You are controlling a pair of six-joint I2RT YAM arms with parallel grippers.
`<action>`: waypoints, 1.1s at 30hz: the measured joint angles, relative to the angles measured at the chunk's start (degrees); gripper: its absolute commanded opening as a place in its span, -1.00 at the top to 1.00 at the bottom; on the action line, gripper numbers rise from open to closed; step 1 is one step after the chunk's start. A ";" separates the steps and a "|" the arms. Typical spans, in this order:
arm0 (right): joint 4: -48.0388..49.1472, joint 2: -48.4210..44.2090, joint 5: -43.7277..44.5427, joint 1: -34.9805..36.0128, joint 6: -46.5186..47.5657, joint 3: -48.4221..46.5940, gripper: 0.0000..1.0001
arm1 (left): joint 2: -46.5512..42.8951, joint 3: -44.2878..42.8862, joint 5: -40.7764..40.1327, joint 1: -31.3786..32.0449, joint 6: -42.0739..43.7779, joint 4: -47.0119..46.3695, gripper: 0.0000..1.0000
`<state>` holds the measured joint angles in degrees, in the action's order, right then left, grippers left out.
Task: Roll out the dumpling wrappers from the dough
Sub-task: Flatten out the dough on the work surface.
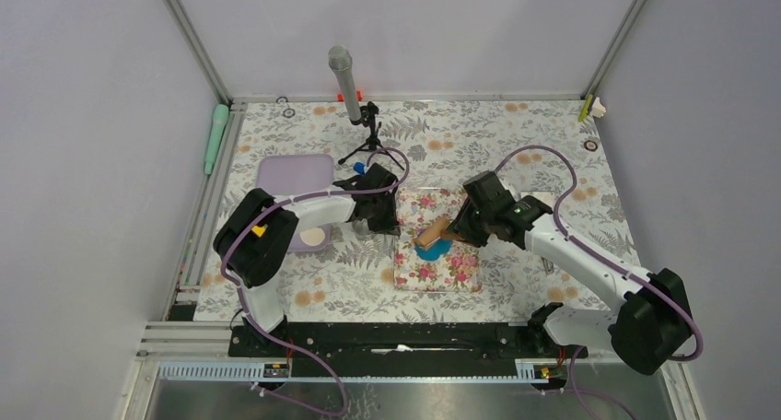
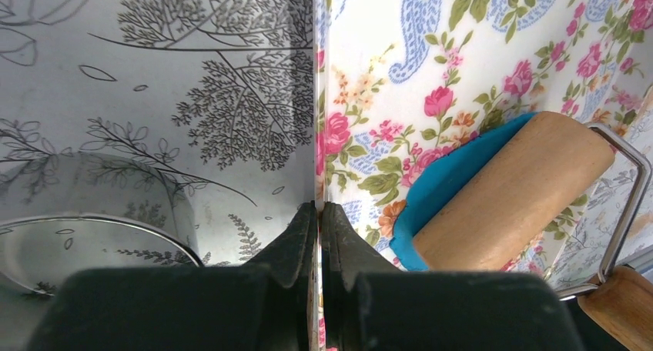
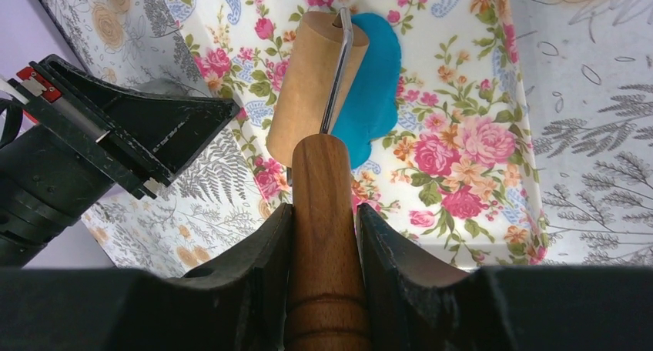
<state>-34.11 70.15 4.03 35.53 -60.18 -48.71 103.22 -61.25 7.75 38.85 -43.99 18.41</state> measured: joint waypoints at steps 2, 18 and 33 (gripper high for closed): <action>1.01 1.77 -0.11 0.00 0.07 -0.79 1.00 | 0.00 0.00 -0.26 -0.24 0.02 0.00 1.00; 2.47 -0.83 0.07 0.00 0.28 0.42 1.00 | 0.00 0.00 -0.39 -0.37 -0.02 0.09 1.00; -0.66 2.56 0.76 -0.02 1.66 -2.05 1.00 | -0.09 0.00 -1.42 -1.40 0.31 0.17 1.00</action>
<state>-34.76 72.71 4.80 35.51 -58.52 -50.76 103.13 -61.25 6.33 37.45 -43.68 18.59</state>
